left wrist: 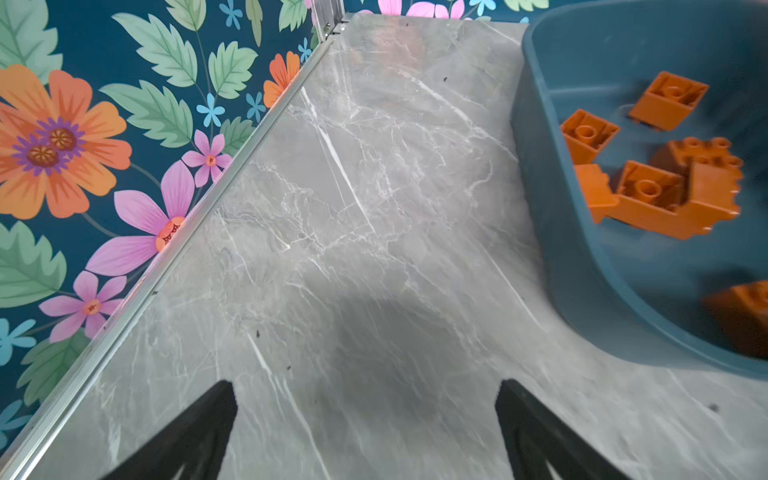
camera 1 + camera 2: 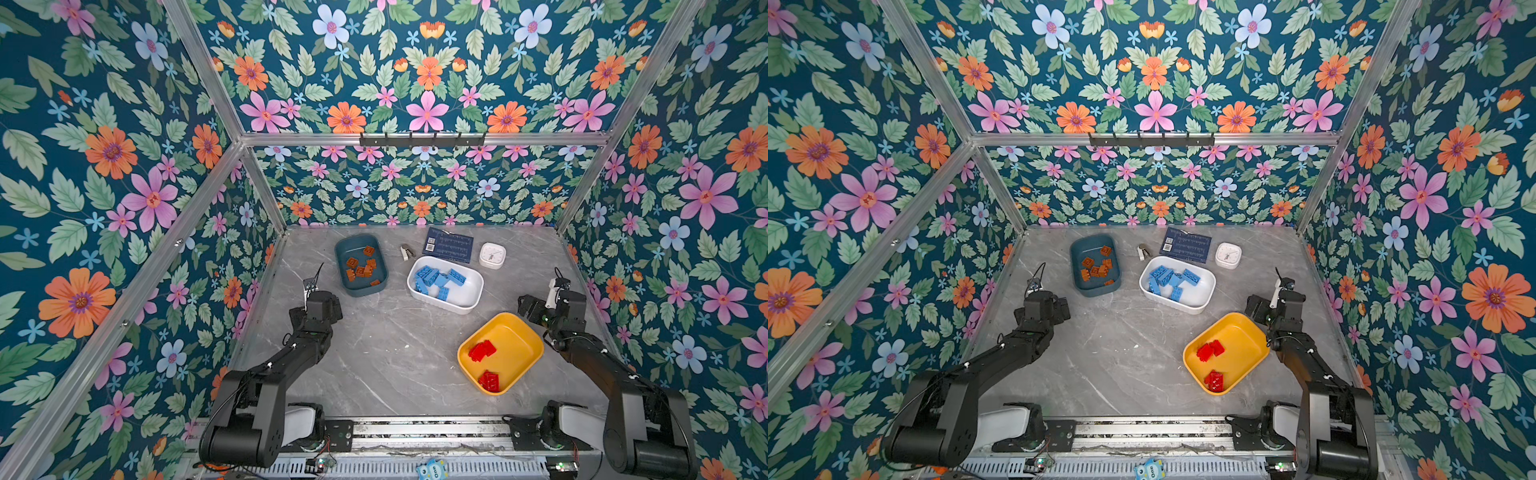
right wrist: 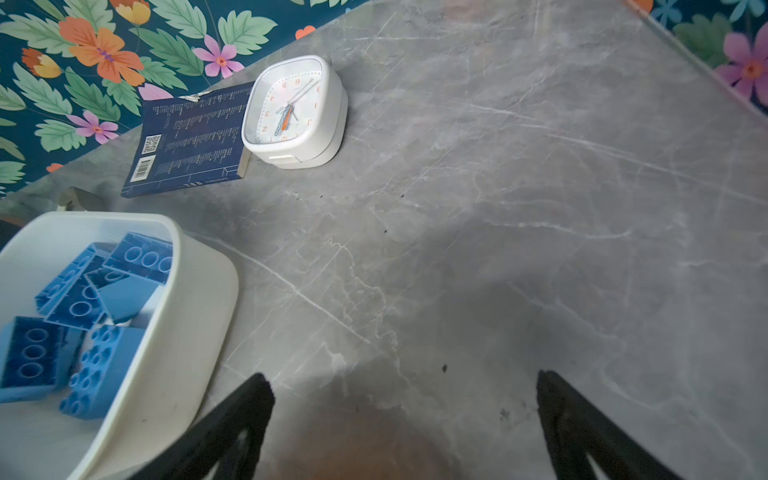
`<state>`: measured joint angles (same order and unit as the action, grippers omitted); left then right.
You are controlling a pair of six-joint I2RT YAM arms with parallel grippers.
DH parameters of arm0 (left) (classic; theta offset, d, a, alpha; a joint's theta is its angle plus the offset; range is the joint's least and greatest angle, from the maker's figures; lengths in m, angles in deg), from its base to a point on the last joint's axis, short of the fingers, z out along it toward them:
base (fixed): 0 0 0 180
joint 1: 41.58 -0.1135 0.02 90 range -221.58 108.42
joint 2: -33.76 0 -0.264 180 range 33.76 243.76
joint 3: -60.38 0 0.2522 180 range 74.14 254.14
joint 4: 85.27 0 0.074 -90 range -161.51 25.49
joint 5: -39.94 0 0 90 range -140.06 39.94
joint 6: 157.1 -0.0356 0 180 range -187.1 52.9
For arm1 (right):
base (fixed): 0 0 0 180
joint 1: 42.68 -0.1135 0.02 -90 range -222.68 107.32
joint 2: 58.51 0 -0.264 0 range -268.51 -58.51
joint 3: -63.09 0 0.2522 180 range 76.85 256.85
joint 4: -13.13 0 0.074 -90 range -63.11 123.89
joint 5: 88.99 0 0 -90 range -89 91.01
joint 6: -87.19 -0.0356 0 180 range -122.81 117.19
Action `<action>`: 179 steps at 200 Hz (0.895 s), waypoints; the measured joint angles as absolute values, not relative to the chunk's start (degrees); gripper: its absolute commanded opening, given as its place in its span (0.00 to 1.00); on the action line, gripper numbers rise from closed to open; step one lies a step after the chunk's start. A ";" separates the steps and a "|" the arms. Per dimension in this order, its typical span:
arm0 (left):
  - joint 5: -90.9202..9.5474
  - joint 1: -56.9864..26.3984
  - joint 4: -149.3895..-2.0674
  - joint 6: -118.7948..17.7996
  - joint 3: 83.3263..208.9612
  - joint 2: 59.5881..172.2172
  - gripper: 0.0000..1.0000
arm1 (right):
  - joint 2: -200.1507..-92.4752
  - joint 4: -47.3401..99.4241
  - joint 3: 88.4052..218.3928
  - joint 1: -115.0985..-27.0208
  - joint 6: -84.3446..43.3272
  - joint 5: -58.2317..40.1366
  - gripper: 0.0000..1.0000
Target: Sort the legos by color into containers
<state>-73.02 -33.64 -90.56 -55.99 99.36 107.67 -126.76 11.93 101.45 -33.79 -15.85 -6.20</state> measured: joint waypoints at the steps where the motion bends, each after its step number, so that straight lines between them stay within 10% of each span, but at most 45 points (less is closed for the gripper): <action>1: -73.02 -33.68 -90.82 -56.06 99.33 107.76 1.00 | -126.80 11.71 101.38 -33.79 -15.76 -6.11 0.99; 179: -72.38 -35.85 -122.38 -63.01 96.19 119.65 1.00 | -138.26 -13.69 97.40 -35.74 -9.73 -6.55 0.99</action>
